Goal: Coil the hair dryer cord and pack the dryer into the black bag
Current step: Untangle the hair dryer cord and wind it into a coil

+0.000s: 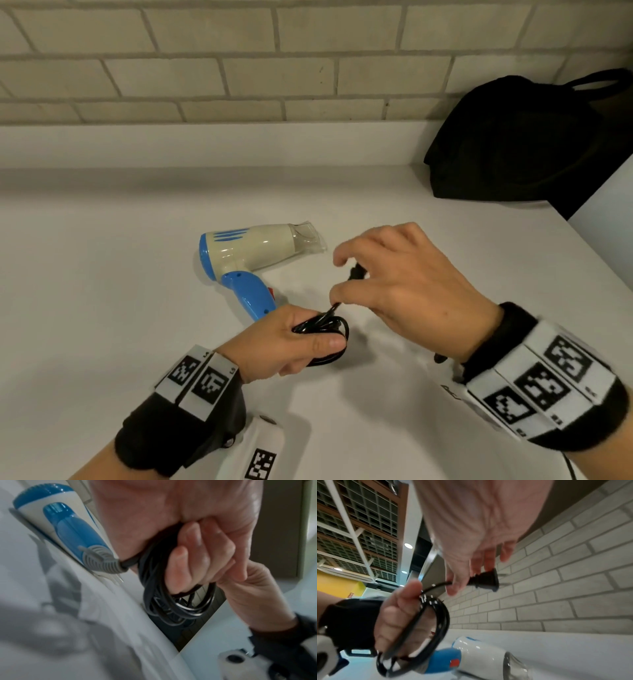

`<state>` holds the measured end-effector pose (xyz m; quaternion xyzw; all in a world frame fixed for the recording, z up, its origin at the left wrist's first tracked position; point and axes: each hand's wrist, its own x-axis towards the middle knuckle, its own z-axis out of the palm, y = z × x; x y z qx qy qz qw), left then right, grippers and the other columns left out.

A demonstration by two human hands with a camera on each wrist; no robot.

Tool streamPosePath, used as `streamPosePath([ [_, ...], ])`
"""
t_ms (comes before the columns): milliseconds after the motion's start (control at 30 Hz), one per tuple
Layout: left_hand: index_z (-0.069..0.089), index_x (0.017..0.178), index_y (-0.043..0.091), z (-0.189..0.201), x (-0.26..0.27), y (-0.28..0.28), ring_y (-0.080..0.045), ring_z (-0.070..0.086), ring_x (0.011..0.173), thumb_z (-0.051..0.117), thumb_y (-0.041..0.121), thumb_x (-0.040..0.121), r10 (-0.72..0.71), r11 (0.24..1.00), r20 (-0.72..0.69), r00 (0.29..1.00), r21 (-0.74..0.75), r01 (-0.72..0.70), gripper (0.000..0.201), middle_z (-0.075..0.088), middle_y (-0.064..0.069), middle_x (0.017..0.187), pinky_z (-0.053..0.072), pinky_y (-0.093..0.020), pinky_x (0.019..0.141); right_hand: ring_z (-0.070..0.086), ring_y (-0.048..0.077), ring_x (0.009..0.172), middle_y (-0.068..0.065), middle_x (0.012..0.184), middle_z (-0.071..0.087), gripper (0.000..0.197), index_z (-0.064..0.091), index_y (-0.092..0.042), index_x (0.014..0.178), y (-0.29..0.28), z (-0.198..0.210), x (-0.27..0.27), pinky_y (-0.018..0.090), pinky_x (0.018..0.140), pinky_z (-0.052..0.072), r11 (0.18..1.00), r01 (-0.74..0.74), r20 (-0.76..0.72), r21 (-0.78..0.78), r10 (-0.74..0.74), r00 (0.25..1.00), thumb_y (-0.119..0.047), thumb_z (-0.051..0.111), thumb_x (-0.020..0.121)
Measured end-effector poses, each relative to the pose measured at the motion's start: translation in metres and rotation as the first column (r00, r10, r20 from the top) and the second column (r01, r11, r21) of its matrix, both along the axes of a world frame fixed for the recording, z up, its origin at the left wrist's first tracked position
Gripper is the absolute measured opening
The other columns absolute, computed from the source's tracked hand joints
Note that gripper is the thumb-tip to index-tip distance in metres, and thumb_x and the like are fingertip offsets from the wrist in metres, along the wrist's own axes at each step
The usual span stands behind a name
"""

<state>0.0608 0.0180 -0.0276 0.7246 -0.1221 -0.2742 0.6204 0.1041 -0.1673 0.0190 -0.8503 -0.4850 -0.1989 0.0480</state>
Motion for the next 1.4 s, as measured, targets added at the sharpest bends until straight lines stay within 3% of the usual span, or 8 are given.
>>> streamPosePath([
  [167, 0.042, 0.034, 0.025, 0.007, 0.006, -0.001, -0.003, 0.026, 0.03, 0.058, 0.036, 0.07, -0.041, 0.994, -0.009, 0.999, -0.1, 0.04, 0.04, 0.033, 0.014, 0.029, 0.028, -0.013, 0.039, 0.05, 0.022, 0.084, 0.009, 0.091, 0.06, 0.024, 0.071, -0.024, 0.087, 0.02, -0.021, 0.011, 0.034, 0.063, 0.047, 0.946, 0.06, -0.285, 0.318, 0.035, 0.958, -0.027, 0.048, 0.08],
  [300, 0.043, 0.033, 0.023, 0.008, 0.007, 0.005, -0.004, 0.028, 0.029, 0.064, 0.036, 0.067, -0.037, 0.99, -0.011, 0.999, -0.135, 0.035, 0.041, 0.034, 0.013, 0.028, 0.028, -0.015, 0.038, 0.06, 0.01, 0.085, 0.002, 0.091, 0.061, 0.02, 0.072, -0.015, 0.092, 0.037, -0.044, 0.007, 0.022, 0.081, 0.049, 0.811, 0.239, -0.67, 0.534, 0.234, 0.704, -0.023, 0.057, 0.081],
  [467, 0.049, 0.032, 0.021, 0.001, 0.003, 0.01, -0.004, 0.031, 0.028, 0.071, 0.046, 0.061, 0.009, 0.989, -0.055, 0.998, -0.15, -0.017, 0.044, 0.036, 0.013, 0.027, 0.032, -0.016, 0.039, 0.063, 0.001, 0.076, -0.007, 0.08, 0.067, 0.02, 0.069, -0.012, 0.086, 0.041, -0.055, -0.011, 0.012, 0.075, 0.048, 0.689, 0.511, -0.858, 0.514, 0.429, 0.284, 0.001, 0.054, 0.084],
  [700, 0.061, 0.063, 0.011, 0.005, -0.001, 0.001, -0.004, 0.041, 0.025, 0.071, 0.019, 0.072, 0.365, 0.931, 0.044, 0.93, -0.042, -0.363, 0.016, 0.054, 0.003, 0.034, 0.039, -0.02, 0.037, 0.061, 0.006, 0.071, 0.003, 0.079, 0.063, 0.019, 0.062, -0.019, 0.084, 0.032, -0.047, -0.021, 0.015, 0.067, 0.049, 0.689, 0.579, -0.872, 0.436, 0.483, 0.081, -0.014, 0.043, 0.084],
  [900, 0.06, 0.058, 0.014, 0.0, 0.001, -0.001, -0.008, 0.046, 0.03, 0.069, 0.004, 0.07, 0.562, 0.824, 0.198, 0.803, -0.059, -0.563, 0.018, 0.052, 0.001, 0.031, 0.043, -0.016, 0.039, 0.062, 0.015, 0.079, 0.002, 0.089, 0.062, 0.021, 0.061, -0.022, 0.091, 0.028, -0.048, -0.023, 0.026, 0.079, 0.052, 0.639, 0.597, -0.853, 0.485, 0.495, 0.164, -0.023, 0.057, 0.07],
  [1033, 0.063, 0.057, 0.019, -0.008, 0.0, -0.005, -0.006, 0.047, 0.034, 0.071, 0.007, 0.07, 0.614, 0.788, 0.189, 0.766, -0.099, -0.608, 0.02, 0.058, 0.002, 0.041, 0.044, -0.017, 0.038, 0.061, 0.008, 0.076, -0.006, 0.086, 0.062, 0.033, 0.059, -0.027, 0.093, 0.028, -0.05, -0.026, 0.025, 0.076, 0.052, 0.674, 0.568, -0.868, 0.473, 0.468, 0.167, -0.017, 0.069, 0.063],
  [1200, 0.059, 0.063, 0.022, -0.009, -0.002, -0.016, -0.004, 0.05, 0.035, 0.067, 0.01, 0.074, 0.627, 0.773, 0.275, 0.729, -0.099, -0.627, 0.018, 0.06, 0.009, 0.044, 0.042, -0.011, 0.041, 0.061, 0.014, 0.073, -0.005, 0.076, 0.062, 0.024, 0.059, -0.024, 0.078, 0.038, -0.058, -0.025, 0.031, 0.074, 0.052, 0.558, 0.659, -0.863, 0.503, 0.363, 0.352, -0.001, 0.063, 0.077],
  [1400, 0.055, 0.076, 0.025, -0.016, 0.002, -0.015, 0.003, 0.062, 0.063, 0.068, 0.004, 0.073, 0.7, 0.709, 0.296, 0.65, -0.181, -0.681, 0.025, 0.068, 0.015, 0.067, 0.048, -0.009, 0.056, 0.062, 0.013, 0.061, 0.001, 0.073, 0.065, 0.015, 0.059, -0.018, 0.079, 0.038, -0.06, -0.013, 0.028, 0.069, 0.053, 0.491, 0.712, -0.862, 0.502, 0.35, 0.366, -0.004, 0.059, 0.082],
])
